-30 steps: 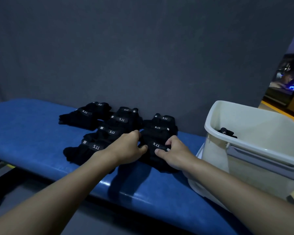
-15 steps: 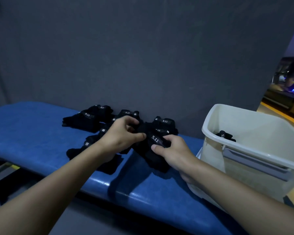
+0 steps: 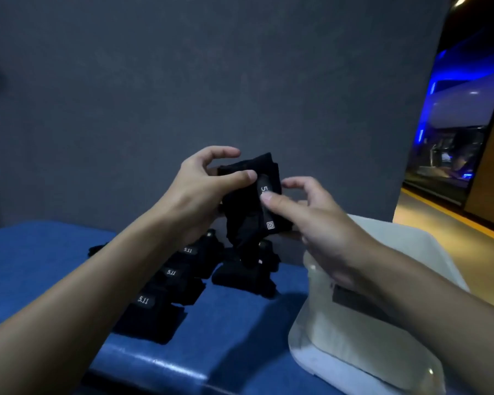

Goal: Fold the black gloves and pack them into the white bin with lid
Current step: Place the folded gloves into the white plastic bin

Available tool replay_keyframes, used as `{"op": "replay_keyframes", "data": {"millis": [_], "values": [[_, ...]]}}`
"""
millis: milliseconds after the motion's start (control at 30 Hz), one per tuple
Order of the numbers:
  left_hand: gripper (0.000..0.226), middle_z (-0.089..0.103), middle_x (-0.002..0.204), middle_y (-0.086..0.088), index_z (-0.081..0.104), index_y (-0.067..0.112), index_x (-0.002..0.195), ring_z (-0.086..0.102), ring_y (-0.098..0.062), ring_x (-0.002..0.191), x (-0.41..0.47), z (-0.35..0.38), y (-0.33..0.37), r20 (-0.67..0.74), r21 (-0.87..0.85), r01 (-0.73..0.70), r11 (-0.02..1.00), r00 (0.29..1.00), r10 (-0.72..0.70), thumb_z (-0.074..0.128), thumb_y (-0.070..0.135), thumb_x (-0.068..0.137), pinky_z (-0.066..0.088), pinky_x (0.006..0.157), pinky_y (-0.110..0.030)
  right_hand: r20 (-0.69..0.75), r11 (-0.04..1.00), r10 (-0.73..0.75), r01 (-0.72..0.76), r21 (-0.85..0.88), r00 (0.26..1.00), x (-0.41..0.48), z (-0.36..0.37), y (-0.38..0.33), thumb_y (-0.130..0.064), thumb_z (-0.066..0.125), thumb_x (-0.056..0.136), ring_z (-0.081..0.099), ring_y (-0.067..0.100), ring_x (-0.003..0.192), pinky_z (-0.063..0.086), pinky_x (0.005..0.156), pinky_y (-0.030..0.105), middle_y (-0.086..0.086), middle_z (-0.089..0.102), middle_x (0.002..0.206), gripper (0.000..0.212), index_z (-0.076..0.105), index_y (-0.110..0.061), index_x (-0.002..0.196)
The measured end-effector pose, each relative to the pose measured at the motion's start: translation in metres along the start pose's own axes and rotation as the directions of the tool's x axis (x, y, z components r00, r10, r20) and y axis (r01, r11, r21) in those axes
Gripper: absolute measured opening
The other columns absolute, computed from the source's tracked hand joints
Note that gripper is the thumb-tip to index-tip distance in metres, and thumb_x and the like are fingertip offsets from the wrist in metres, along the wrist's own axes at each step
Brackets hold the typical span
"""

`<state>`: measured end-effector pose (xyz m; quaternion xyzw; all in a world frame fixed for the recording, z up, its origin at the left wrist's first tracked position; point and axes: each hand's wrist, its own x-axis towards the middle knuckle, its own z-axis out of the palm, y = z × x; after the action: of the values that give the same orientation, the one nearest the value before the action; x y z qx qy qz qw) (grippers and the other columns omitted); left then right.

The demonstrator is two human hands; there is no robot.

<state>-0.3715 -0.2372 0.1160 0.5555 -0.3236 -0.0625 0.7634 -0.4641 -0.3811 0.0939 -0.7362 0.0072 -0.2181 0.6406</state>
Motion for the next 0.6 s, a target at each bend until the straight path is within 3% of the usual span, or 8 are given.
{"op": "replay_keyframes", "data": {"millis": [67,133,300,400,500,600], "values": [[0.043,0.071,0.092,-0.014,0.058,0.012,0.121,0.07,-0.024,0.07,0.011,0.019,0.003,0.064,-0.003,0.007,1.0,0.998,-0.006,0.074,0.003,0.083,0.059,0.065,-0.036,0.001,1.0,-0.006,0.006,0.008,1.0,-0.002,-0.025,-0.01,-0.029,0.072,0.086,0.071,0.021,0.098,0.053,0.092,0.041,0.009,0.072,0.112,0.05,0.044,-0.032,0.128],[0.042,0.07,0.094,-0.014,0.059,0.012,0.121,0.07,-0.023,0.07,0.021,0.041,0.002,0.112,0.007,0.018,1.0,0.994,-0.018,0.075,0.003,0.083,0.059,0.063,-0.035,-0.004,1.0,-0.017,0.017,-0.003,1.0,-0.007,-0.049,-0.014,-0.022,0.07,0.087,0.072,0.021,0.092,0.053,0.093,0.045,0.009,0.075,0.103,0.052,0.042,-0.03,0.13],[0.045,0.07,0.101,-0.014,0.056,0.015,0.124,0.072,-0.021,0.076,0.042,0.098,-0.014,0.214,0.041,0.077,0.996,0.973,-0.084,0.076,0.009,0.084,0.061,0.069,-0.033,-0.154,1.0,-0.016,0.015,-0.012,0.988,-0.02,-0.098,-0.014,-0.013,0.069,0.088,0.071,0.02,0.08,0.059,0.067,0.037,0.015,0.074,0.098,0.049,0.043,-0.019,0.129],[0.056,0.071,0.106,-0.015,0.047,0.024,0.13,0.073,-0.024,0.082,0.051,0.125,-0.034,0.305,0.115,0.091,0.989,0.945,-0.123,0.076,0.013,0.084,0.061,0.076,-0.036,-0.28,0.999,-0.01,0.021,0.034,0.96,-0.025,-0.126,-0.009,-0.009,0.068,0.089,0.072,0.024,0.08,0.062,0.065,0.038,0.019,0.072,0.101,0.047,0.042,-0.016,0.127],[0.058,0.073,0.09,-0.012,0.041,0.033,0.127,0.071,-0.026,0.075,0.056,0.143,-0.056,0.446,0.123,0.1,0.987,0.883,-0.145,0.073,0.007,0.086,0.057,0.065,-0.036,-0.361,0.999,0.021,-0.002,0.054,0.932,-0.026,-0.149,0.0,-0.009,0.067,0.089,0.073,0.024,0.08,0.061,0.063,0.036,0.018,0.072,0.1,0.046,0.041,-0.015,0.126],[0.051,0.072,0.099,-0.017,0.047,0.029,0.122,0.071,-0.028,0.08,0.064,0.156,-0.075,0.512,0.1,0.123,0.987,0.845,-0.158,0.069,-0.001,0.088,0.057,0.067,-0.038,-0.4,1.0,0.03,-0.028,0.011,0.916,-0.024,-0.168,0.008,-0.01,0.067,0.09,0.074,0.022,0.076,0.062,0.065,0.037,0.014,0.073,0.092,0.041,0.042,-0.015,0.121]]}}
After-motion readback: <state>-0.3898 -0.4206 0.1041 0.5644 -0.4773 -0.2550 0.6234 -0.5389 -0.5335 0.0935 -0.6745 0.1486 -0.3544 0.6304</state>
